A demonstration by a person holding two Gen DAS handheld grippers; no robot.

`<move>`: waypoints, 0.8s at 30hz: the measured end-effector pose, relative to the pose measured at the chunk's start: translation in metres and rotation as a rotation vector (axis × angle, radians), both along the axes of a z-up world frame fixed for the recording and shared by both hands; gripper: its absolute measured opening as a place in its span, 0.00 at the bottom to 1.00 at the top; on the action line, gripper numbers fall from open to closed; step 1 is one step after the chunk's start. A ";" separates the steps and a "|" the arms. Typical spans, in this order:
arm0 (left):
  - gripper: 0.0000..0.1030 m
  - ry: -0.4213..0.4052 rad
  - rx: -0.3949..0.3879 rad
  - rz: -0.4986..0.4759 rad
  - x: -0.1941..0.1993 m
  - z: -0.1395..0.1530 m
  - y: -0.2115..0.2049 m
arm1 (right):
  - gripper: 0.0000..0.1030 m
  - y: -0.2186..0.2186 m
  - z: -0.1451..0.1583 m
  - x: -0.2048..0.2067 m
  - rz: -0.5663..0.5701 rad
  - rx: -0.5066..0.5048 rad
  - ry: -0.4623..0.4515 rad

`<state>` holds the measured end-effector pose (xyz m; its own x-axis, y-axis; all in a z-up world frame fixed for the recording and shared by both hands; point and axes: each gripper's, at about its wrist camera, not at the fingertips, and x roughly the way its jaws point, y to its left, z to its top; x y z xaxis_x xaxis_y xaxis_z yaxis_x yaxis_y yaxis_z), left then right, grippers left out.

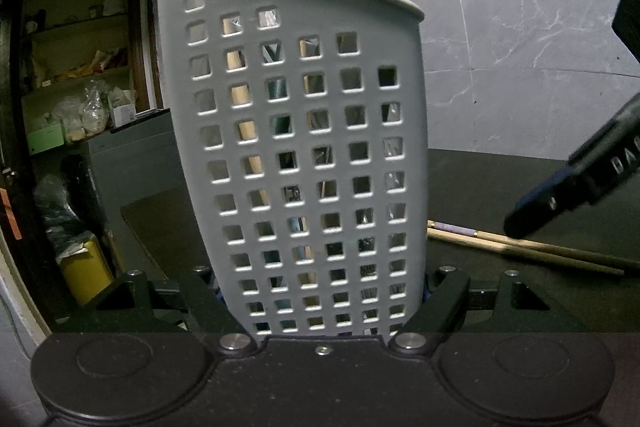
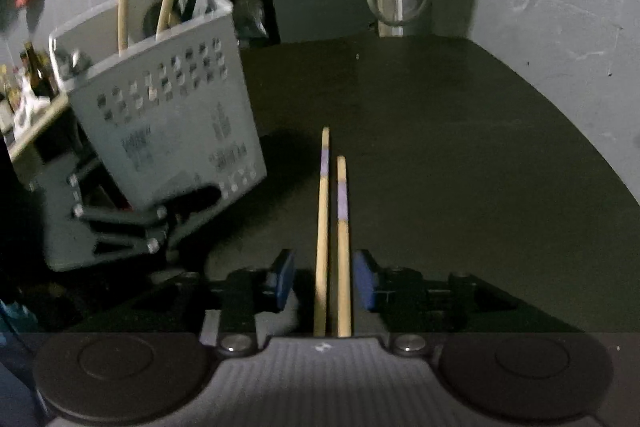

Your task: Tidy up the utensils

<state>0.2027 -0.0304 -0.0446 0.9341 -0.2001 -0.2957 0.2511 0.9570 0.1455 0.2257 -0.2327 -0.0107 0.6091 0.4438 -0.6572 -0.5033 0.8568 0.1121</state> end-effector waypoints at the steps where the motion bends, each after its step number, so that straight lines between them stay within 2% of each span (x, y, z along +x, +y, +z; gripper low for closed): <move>1: 0.76 -0.001 0.000 0.000 0.000 0.000 0.000 | 0.38 -0.003 0.003 0.001 -0.009 0.016 0.000; 5: 0.76 -0.001 0.001 0.000 0.000 0.000 0.000 | 0.35 -0.007 0.005 0.011 -0.039 0.009 0.005; 7: 0.76 -0.001 0.001 0.000 0.000 0.000 0.000 | 0.26 -0.006 0.001 0.013 -0.038 -0.004 0.025; 9: 0.76 -0.001 0.003 -0.001 0.001 0.000 0.000 | 0.24 -0.007 -0.003 0.015 -0.036 -0.009 0.035; 10: 0.76 0.000 0.003 -0.002 0.001 0.000 0.000 | 0.18 -0.007 -0.004 0.015 -0.033 -0.008 0.034; 13: 0.76 0.002 0.004 0.000 0.002 -0.001 -0.001 | 0.07 -0.004 -0.006 0.019 -0.025 -0.024 0.032; 24: 0.77 0.001 0.006 -0.002 0.001 -0.001 -0.001 | 0.07 0.013 -0.007 0.063 -0.049 0.036 0.061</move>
